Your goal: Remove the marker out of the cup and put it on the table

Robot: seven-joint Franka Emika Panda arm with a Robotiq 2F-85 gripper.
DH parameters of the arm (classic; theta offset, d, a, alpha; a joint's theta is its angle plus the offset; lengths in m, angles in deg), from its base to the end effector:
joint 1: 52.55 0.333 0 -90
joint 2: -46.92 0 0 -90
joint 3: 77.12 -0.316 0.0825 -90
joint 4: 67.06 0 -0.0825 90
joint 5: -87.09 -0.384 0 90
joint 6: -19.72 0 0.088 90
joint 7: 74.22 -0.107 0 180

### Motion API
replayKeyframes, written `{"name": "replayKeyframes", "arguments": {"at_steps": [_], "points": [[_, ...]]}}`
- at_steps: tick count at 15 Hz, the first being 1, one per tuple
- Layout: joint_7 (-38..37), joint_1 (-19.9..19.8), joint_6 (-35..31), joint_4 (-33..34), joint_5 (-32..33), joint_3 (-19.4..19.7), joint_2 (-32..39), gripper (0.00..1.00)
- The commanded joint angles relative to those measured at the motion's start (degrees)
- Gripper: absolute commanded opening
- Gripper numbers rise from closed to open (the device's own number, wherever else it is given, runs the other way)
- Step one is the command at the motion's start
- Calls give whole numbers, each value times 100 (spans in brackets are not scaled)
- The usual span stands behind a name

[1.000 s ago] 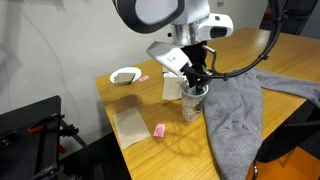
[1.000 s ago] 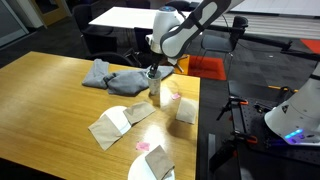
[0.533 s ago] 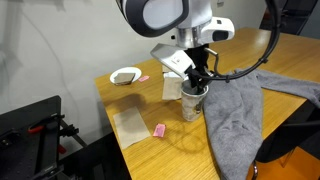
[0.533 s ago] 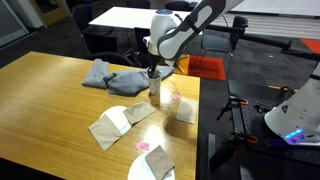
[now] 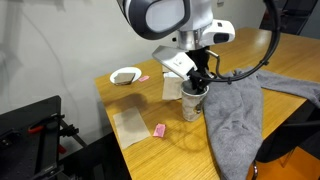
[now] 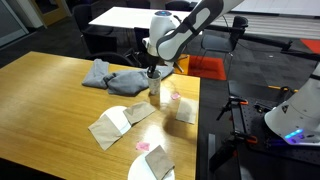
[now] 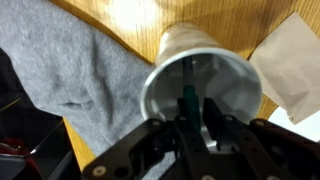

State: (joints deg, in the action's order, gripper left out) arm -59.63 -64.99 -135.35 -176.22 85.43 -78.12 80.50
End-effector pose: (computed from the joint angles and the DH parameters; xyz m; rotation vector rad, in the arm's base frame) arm 0.6372 -0.1307 0.2093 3.0986 0.0404 0.3346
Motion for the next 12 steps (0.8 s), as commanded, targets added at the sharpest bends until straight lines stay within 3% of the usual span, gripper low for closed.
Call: {"name": "replayKeyframes", "arguments": {"at_steps": [1, 12], "points": [[187, -58, -178, -33, -11, -78, -29, 0], [139, 77, -648, -1051, 129, -43, -1153, 3]]}}
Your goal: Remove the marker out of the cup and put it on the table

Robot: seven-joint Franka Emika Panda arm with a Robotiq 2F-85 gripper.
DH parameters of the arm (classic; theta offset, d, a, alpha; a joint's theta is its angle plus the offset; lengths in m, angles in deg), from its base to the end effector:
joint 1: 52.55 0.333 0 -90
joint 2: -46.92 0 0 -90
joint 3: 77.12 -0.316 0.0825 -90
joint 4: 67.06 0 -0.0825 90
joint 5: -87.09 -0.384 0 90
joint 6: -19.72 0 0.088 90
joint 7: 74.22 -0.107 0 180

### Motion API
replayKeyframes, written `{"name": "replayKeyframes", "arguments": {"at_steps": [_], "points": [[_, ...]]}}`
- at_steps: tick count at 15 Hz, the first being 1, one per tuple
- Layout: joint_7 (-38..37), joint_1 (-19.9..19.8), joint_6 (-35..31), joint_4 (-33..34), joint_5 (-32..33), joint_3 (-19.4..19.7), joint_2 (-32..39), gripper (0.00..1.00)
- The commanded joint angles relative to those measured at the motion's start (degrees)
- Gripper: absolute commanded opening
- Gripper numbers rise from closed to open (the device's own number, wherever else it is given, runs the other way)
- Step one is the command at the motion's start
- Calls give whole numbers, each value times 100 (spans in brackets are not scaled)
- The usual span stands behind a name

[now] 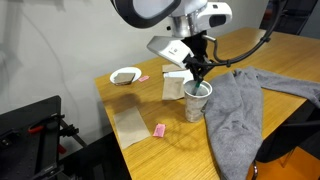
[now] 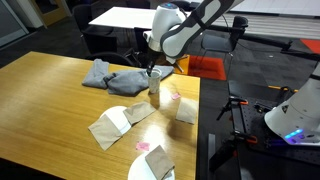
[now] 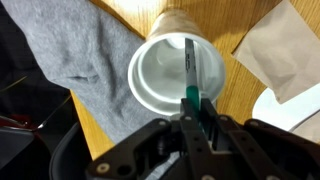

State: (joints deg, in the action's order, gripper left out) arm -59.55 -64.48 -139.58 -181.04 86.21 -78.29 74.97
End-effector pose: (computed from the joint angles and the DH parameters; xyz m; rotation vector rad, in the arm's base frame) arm 0.6270 -0.1206 0.2451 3.0565 0.0777 0.4587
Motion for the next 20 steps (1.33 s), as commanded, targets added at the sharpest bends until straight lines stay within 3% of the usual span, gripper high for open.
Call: {"name": "replayKeyframes", "arguments": {"at_steps": [1, 6, 12, 15, 20], "points": [[103, 62, -250, -673, 65, -9, -752, 3], [-25, 260, -256, -1037, 211, 128, -1527, 3], [-91, 474, -40, -899, 552, 292, -2195, 3], [116, 537, 77, -815, 315, 182, -2351, 3], [1014, 515, 498, -744, -763, -267, -2522, 3]]}}
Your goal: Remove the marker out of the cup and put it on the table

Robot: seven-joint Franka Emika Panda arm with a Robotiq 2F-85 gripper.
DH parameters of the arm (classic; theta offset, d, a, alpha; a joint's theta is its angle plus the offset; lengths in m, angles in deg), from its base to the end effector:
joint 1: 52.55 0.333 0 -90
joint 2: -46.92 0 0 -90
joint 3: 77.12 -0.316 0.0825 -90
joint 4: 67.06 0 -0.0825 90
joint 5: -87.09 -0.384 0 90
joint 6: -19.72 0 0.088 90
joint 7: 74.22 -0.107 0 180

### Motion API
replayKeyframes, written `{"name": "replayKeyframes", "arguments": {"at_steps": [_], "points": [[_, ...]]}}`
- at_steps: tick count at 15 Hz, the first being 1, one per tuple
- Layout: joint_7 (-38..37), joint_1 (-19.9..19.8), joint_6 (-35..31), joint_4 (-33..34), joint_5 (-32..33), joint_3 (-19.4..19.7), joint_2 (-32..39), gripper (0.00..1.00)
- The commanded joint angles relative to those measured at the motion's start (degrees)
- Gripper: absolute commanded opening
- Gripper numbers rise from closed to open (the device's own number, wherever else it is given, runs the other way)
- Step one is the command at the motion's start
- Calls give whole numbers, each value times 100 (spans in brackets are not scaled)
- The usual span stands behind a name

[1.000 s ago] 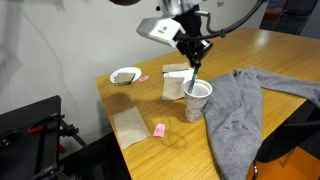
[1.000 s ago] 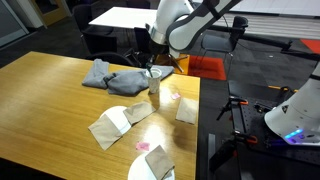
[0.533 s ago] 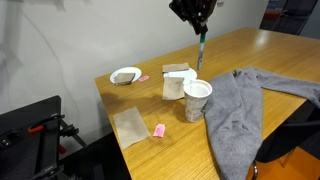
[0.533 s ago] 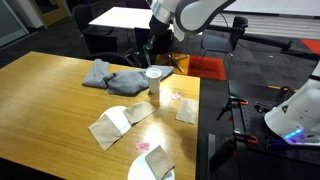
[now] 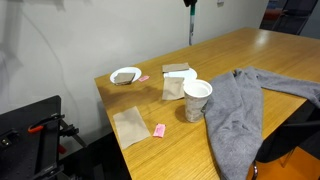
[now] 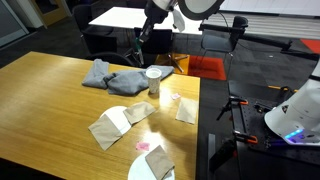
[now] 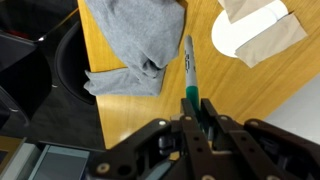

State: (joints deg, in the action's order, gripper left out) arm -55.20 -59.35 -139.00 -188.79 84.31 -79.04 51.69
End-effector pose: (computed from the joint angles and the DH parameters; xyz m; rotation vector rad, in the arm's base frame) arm 0.5953 -0.0533 0.4353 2.9247 0.3019 0.8408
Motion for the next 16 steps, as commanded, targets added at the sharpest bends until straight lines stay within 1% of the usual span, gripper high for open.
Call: {"name": "replayKeyframes", "arguments": {"at_steps": [1, 2, 3, 4, 6, 8, 11, 14, 16], "points": [[806, 1, 642, 78, -773, -258, -199, 3], [942, 2, 835, 113, -885, -298, -200, 3], [1181, 145, 1108, 180, -1054, -211, -193, 3], [1366, 167, 1343, 225, -1150, -216, -188, 3], [1701, 228, 1843, 321, -1245, -192, -165, 3], [1934, 282, 2281, 412, -1228, -180, -141, 3], [2278, 373, 2749, 496, -1107, -192, -115, 3], [2362, 491, 3066, 561, -893, -204, -55, 3], [2342, 573, 3164, 578, -789, -222, 2, 3]]}}
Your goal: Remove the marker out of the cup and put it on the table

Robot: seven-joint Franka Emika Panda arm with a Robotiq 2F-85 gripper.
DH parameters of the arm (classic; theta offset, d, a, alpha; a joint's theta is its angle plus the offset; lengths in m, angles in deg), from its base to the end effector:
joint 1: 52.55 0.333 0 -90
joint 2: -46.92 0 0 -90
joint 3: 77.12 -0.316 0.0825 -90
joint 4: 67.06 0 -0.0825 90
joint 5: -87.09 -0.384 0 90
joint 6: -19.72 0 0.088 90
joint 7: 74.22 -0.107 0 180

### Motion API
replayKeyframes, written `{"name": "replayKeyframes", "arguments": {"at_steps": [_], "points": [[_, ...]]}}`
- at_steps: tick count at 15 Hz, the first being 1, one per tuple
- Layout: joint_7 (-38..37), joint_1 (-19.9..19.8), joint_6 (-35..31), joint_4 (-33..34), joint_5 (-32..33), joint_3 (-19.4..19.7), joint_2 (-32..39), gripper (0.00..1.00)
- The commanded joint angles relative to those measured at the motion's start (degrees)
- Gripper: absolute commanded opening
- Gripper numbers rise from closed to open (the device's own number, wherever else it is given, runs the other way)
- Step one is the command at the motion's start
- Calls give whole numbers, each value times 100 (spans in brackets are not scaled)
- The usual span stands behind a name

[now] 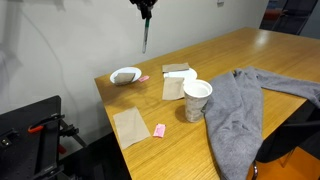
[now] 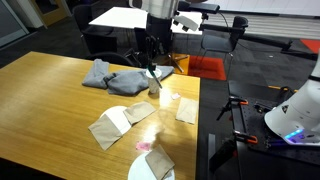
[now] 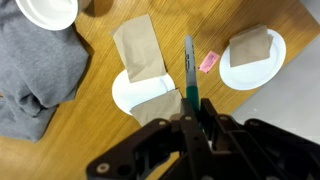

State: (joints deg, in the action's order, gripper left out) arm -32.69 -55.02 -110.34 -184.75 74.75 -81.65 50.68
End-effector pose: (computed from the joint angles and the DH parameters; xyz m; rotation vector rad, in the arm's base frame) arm 0.5764 0.0256 0.4210 -2.8578 -0.9371 -0.3044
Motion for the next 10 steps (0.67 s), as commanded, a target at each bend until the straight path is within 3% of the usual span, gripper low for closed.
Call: {"name": "replayKeyframes", "arguments": {"at_steps": [1, 6, 7, 10], "points": [[81, 184, 337, 178, 219, 24, 132, 3], [85, 359, 542, 162, 350, -58, 342, 3], [-3, 339, 300, 13, 293, -29, 220, 14], [-4, 372, 333, 14, 297, -62, 325, 14]]}}
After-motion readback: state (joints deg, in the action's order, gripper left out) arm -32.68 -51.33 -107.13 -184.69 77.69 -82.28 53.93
